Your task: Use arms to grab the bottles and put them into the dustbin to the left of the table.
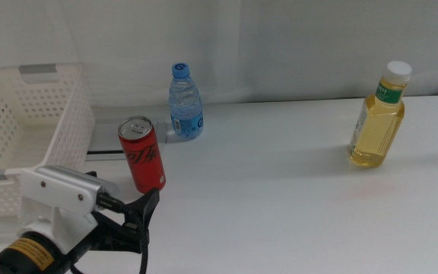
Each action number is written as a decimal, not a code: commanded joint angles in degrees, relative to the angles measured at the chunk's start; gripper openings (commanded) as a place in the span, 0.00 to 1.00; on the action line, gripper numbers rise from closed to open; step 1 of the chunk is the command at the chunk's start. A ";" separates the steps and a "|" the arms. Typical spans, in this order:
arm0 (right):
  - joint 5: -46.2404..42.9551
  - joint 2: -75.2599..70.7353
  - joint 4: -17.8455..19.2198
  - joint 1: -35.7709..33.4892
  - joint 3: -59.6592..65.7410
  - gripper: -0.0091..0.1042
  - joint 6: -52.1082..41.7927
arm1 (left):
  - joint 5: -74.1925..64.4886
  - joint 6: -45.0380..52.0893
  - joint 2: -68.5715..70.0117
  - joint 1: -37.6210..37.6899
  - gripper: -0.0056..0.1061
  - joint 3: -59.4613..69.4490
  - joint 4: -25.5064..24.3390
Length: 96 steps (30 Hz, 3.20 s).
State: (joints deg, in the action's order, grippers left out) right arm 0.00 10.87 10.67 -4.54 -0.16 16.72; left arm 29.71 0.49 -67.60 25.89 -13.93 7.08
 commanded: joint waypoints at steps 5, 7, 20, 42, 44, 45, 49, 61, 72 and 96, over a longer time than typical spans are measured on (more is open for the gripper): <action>-0.40 0.13 0.06 0.44 2.02 0.99 -0.26 | 15.90 5.75 -13.28 0.31 0.87 0.41 11.96; -0.40 0.13 0.06 0.44 2.02 0.99 -0.26 | 20.48 5.75 -16.81 0.31 0.87 0.30 13.63; -0.40 0.13 0.06 0.44 2.02 0.99 -0.26 | 28.68 -1.03 -33.19 0.31 0.87 -6.81 7.84; -0.40 0.13 0.06 0.44 2.02 0.99 -0.26 | 27.46 -0.49 -46.21 -0.20 0.83 -23.17 15.63; -0.40 0.13 0.06 0.44 2.02 0.99 -0.26 | 26.72 -0.49 -46.21 -0.20 0.74 -23.17 17.11; -0.40 0.13 0.06 0.44 2.02 0.99 -0.26 | 26.09 -0.49 -46.21 -0.20 0.66 -23.17 18.03; -0.40 0.13 0.06 0.44 2.02 0.99 -0.26 | 23.95 0.10 -46.21 -0.20 0.15 -23.17 19.31; -0.40 0.13 0.06 0.44 2.02 0.99 -0.26 | 20.54 4.86 -37.46 -0.20 0.02 -23.17 18.86; -0.40 0.13 0.06 0.44 2.02 0.99 -0.26 | -6.16 38.66 -17.32 -2.79 0.02 -34.95 34.95; -0.85 0.13 0.06 0.44 2.02 0.99 -0.26 | -59.27 2.15 -7.55 -35.73 0.02 -53.68 -7.08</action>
State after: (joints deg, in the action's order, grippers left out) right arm 0.00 10.87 10.67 -4.54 -0.16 16.83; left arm -30.09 9.04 -75.37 -9.68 -66.36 4.90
